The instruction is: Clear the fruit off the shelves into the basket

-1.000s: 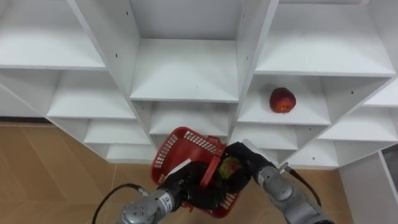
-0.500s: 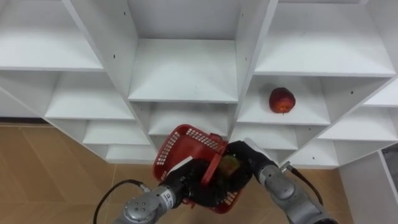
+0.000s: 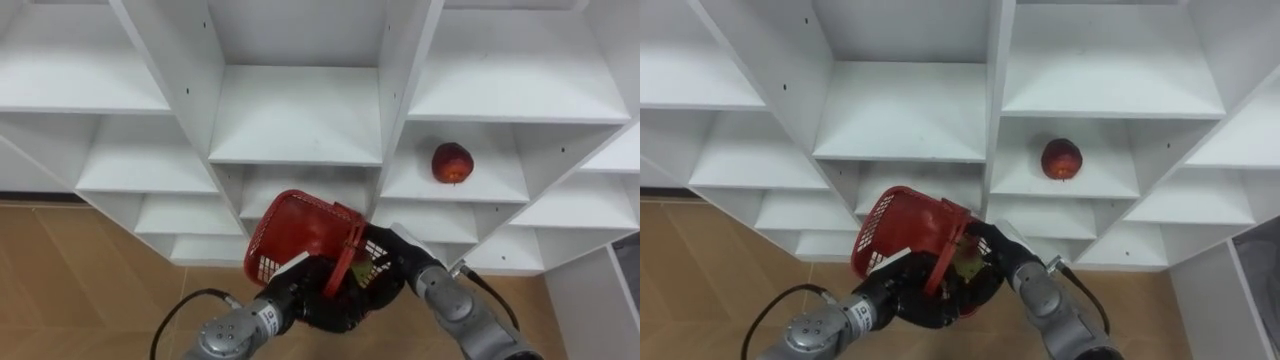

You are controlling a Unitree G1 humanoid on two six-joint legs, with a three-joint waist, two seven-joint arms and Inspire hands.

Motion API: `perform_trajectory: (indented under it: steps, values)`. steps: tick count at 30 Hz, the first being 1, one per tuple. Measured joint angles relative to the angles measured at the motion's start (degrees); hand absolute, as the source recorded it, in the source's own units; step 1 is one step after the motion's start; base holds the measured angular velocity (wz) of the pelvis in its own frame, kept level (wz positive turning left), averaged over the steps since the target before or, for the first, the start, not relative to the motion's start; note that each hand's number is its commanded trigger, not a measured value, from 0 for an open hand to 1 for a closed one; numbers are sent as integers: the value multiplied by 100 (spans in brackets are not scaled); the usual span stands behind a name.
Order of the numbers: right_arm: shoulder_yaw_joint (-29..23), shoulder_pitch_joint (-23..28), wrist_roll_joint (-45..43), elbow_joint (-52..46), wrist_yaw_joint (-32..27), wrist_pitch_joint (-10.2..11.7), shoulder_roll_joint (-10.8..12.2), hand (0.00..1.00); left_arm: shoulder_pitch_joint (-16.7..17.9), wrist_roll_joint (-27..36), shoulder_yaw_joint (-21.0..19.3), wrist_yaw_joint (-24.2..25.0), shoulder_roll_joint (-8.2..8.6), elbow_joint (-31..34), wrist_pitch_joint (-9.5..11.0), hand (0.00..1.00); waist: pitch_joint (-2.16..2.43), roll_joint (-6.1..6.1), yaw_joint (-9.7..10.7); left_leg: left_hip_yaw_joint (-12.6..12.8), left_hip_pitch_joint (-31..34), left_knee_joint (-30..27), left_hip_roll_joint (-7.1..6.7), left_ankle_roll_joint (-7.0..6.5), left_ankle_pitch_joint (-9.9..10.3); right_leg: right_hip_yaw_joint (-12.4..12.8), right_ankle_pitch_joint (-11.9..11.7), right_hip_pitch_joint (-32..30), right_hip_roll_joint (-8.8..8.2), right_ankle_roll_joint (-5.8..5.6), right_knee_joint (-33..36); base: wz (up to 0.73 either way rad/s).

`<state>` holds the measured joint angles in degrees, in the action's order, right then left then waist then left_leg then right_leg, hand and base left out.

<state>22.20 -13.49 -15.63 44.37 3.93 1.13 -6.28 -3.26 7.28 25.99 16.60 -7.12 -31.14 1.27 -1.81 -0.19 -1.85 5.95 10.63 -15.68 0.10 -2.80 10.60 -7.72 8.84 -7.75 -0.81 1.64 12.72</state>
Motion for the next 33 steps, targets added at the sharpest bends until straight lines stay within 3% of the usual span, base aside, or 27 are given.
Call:
perform_trajectory:
  steps: [8,15,28,33]
  values:
    - [18,2,-2,0,0,0,-12,0,0,0,-7,0,0,-10,0,100,6,11,7,-4,-31,-1,0,0,0,-14,0,36,-2,0,-6,0]
    - [19,3,-5,56,11,0,-16,0,-16,1,-10,0,77,-137,1,100,55,95,6,-8,-48,0,1,0,0,-14,-1,57,-2,2,-6,0]
    - [28,5,12,24,40,2,-11,0,-19,0,-136,-39,122,-205,8,100,52,97,-4,-2,-118,45,1,2,-1,-18,-1,95,-2,1,-2,0]
    - [14,11,7,-133,41,2,-10,0,-18,-4,-318,-138,119,-206,32,100,49,44,-4,3,-125,48,-1,6,-3,-13,1,98,-2,-1,-6,0]
